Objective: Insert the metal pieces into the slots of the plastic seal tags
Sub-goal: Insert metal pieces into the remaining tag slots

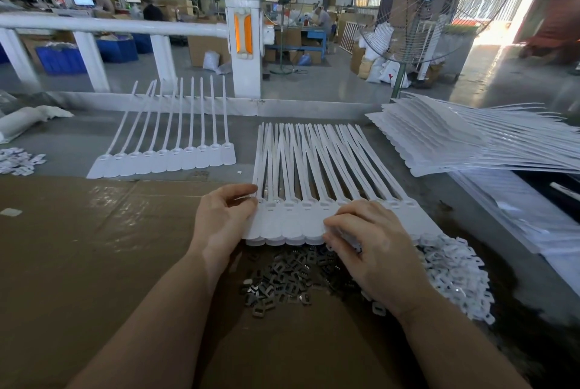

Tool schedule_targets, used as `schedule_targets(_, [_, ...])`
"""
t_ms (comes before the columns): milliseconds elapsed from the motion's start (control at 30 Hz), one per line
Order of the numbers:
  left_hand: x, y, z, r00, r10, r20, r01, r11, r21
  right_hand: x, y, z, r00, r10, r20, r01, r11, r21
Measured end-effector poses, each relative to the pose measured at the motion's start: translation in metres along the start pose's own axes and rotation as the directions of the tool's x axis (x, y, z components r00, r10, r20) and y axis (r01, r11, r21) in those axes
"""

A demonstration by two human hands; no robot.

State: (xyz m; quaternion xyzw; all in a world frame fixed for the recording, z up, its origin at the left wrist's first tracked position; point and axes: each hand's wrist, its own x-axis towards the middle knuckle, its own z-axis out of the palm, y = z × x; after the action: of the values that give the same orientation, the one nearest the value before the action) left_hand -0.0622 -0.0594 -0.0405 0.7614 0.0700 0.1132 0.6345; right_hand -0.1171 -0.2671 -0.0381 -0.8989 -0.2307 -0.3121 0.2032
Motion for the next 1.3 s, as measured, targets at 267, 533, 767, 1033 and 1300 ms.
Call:
schedule_targets(267, [-0.001,0.001,0.0,0.999,-0.019,0.034,0.018,1.0,0.021,-0.001,0.001,0.001,0.999,0.026,0.019,-0.026,1.0,0.008])
schedule_targets(533, [-0.002,0.001,0.001,0.997,0.05,0.067,-0.057,0.992,0.108,0.0,-0.002,-0.002,0.998,0.057,0.032,-0.058,0.998,0.023])
schedule_targets(767, [-0.003,0.0,0.001,0.995,0.073,0.061,-0.079,0.992,0.098,0.001,-0.005,-0.004,0.996,0.075,0.055,-0.077,0.996,0.037])
schedule_targets(1033, [-0.004,0.0,0.0,0.994,0.089,0.062,-0.096,0.989,0.112,0.006,-0.023,-0.015,0.997,0.043,0.06,-0.045,0.998,0.035])
schedule_targets(1300, [-0.004,0.002,0.001,0.996,0.048,0.072,-0.053,0.996,0.074,-0.004,-0.045,-0.018,0.887,-0.046,0.459,-0.011,0.993,0.12])
